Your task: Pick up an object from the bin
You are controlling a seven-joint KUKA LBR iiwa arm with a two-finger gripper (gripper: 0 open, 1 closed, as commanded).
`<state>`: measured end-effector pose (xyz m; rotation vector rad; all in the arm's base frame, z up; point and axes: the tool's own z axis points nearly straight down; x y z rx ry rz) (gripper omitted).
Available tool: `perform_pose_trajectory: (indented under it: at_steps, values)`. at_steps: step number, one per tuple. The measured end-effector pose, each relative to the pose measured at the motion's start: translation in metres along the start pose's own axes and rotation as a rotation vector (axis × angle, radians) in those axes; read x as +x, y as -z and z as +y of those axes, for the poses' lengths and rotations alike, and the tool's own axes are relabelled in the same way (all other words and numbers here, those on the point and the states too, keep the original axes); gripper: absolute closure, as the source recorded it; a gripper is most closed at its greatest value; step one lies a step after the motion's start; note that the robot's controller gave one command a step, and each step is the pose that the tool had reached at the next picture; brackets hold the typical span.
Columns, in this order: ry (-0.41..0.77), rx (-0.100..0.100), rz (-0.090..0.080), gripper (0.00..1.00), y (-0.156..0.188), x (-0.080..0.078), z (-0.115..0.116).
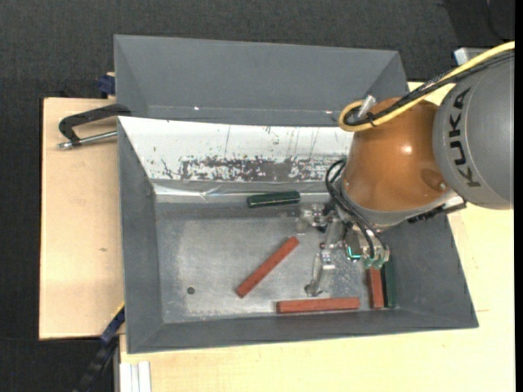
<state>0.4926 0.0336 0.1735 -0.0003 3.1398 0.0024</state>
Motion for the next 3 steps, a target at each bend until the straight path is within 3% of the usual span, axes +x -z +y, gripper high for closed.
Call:
perform_pose_trajectory:
  at_steps: [1, 2, 3]
  values:
    - [0.000, 0.000, 0.002, 1.00, -0.100, -0.031, 0.036]
    - [-0.001, 0.000, 0.002, 1.00, -0.100, -0.031, 0.035]
    - [-0.002, 0.001, -0.011, 1.00, 0.078, -0.023, 0.002]
